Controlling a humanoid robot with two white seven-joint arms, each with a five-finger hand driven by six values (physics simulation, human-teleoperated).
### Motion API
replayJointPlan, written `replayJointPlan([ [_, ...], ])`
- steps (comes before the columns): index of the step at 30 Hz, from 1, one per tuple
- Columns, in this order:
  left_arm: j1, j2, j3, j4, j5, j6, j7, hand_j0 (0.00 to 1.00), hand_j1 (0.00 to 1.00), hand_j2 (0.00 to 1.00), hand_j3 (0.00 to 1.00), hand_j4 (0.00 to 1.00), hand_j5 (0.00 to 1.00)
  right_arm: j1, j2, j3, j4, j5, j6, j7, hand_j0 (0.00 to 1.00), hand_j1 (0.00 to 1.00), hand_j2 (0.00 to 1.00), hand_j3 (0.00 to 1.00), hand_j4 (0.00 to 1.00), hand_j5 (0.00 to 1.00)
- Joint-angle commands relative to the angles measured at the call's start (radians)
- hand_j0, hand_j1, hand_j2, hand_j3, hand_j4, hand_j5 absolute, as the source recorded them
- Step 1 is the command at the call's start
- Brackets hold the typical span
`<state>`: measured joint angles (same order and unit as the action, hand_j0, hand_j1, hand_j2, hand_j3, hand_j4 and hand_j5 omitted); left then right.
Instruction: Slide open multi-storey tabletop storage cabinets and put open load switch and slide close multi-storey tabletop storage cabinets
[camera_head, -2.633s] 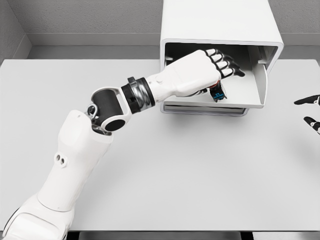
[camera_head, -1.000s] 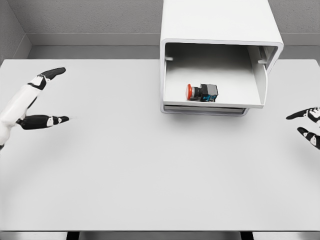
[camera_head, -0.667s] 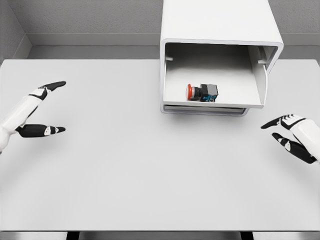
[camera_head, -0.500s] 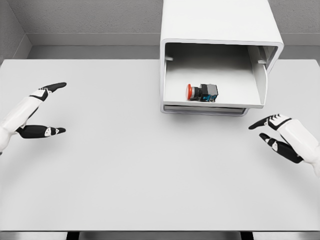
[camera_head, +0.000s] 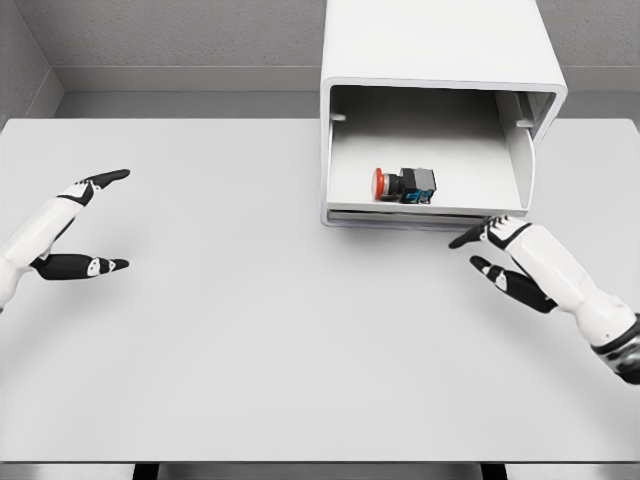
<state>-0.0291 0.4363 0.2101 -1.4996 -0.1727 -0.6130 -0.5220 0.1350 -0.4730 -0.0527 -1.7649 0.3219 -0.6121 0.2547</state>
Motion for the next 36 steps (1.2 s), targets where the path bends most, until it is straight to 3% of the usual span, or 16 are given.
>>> replayJointPlan([
  [1, -0.002, -0.002, -0.006, 0.006, 0.009, 0.002, 0.000, 1.00, 1.00, 1.00, 1.00, 1.00, 1.00, -0.002, -0.001, 0.005, -0.001, -0.009, 0.001, 0.000, 0.57, 0.57, 0.57, 0.57, 0.57, 0.57],
  [7, -0.002, -0.004, -0.008, 0.007, 0.009, 0.002, 0.000, 1.00, 1.00, 1.00, 1.00, 1.00, 1.00, -0.037, -0.001, 0.008, 0.012, -0.006, 0.001, 0.000, 0.59, 0.59, 0.59, 0.59, 0.59, 0.59],
  [10, -0.002, -0.004, -0.008, 0.006, 0.009, 0.002, 0.000, 1.00, 1.00, 1.00, 1.00, 1.00, 1.00, -0.081, -0.001, 0.054, 0.074, -0.004, 0.001, 0.001, 0.60, 0.60, 0.60, 0.60, 0.60, 0.60],
  [13, -0.002, -0.005, -0.009, 0.004, 0.009, 0.002, 0.000, 1.00, 1.00, 1.00, 1.00, 1.00, 1.00, -0.081, 0.001, 0.054, 0.081, -0.004, 0.001, 0.001, 0.60, 0.60, 0.60, 0.60, 0.60, 0.60],
  [22, -0.002, -0.014, -0.009, 0.001, 0.009, 0.002, 0.000, 1.00, 1.00, 1.00, 1.00, 1.00, 1.00, -0.178, 0.001, 0.105, 0.157, -0.006, 0.001, 0.054, 0.62, 0.62, 0.62, 0.62, 0.62, 0.62],
  [29, 0.002, -0.014, -0.008, -0.011, 0.010, 0.002, 0.000, 1.00, 1.00, 1.00, 1.00, 1.00, 1.00, -0.170, -0.018, 0.090, 0.153, -0.015, 0.001, 0.052, 0.63, 0.63, 0.63, 0.63, 0.63, 0.63],
  [36, 0.003, -0.014, -0.003, -0.021, 0.009, 0.002, 0.000, 1.00, 1.00, 1.00, 1.00, 1.00, 1.00, -0.120, -0.098, -0.036, 0.145, -0.030, 0.001, 0.049, 0.65, 0.65, 0.65, 0.65, 0.65, 0.65],
])
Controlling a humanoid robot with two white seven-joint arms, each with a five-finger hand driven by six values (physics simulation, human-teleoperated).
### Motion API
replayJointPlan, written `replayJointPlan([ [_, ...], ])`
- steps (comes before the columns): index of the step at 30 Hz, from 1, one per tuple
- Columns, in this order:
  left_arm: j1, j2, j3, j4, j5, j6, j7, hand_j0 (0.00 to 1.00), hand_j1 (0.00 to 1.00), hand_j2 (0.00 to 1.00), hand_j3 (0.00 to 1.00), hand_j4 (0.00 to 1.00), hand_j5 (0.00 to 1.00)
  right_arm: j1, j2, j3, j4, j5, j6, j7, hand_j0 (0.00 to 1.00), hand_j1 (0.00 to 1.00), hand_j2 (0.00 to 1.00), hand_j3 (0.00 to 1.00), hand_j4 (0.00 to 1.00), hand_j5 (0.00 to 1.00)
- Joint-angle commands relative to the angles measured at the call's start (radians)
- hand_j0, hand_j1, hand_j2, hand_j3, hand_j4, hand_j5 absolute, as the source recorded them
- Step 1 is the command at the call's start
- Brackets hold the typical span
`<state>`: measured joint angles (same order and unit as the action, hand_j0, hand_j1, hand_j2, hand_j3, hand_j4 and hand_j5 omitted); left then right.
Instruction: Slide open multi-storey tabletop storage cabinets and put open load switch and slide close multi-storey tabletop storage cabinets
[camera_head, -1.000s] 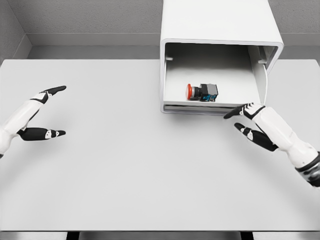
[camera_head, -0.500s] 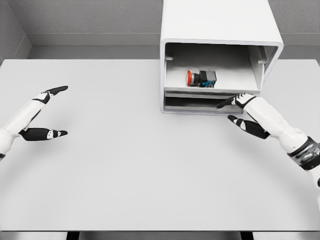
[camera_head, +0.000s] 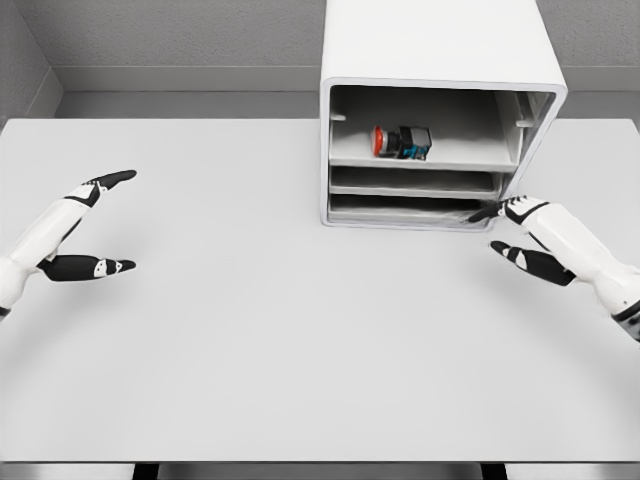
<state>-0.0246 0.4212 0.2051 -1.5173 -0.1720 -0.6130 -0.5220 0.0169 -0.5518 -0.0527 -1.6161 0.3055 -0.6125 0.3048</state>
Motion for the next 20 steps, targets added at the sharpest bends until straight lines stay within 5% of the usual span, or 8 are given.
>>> replayJointPlan([
  [1, 0.000, -0.001, -0.001, -0.003, 0.008, 0.002, 0.000, 1.00, 1.00, 1.00, 1.00, 1.00, 1.00, 0.000, -0.019, -0.036, -0.004, -0.016, 0.002, -0.001, 0.66, 0.66, 0.66, 0.66, 0.66, 0.66],
  [20, 0.084, -0.036, 0.014, -0.078, -0.008, 0.002, 0.000, 1.00, 1.00, 1.00, 1.00, 1.00, 1.00, 0.011, -0.016, -0.044, -0.025, -0.014, 0.002, 0.001, 0.66, 0.66, 0.66, 0.66, 0.66, 0.66],
])
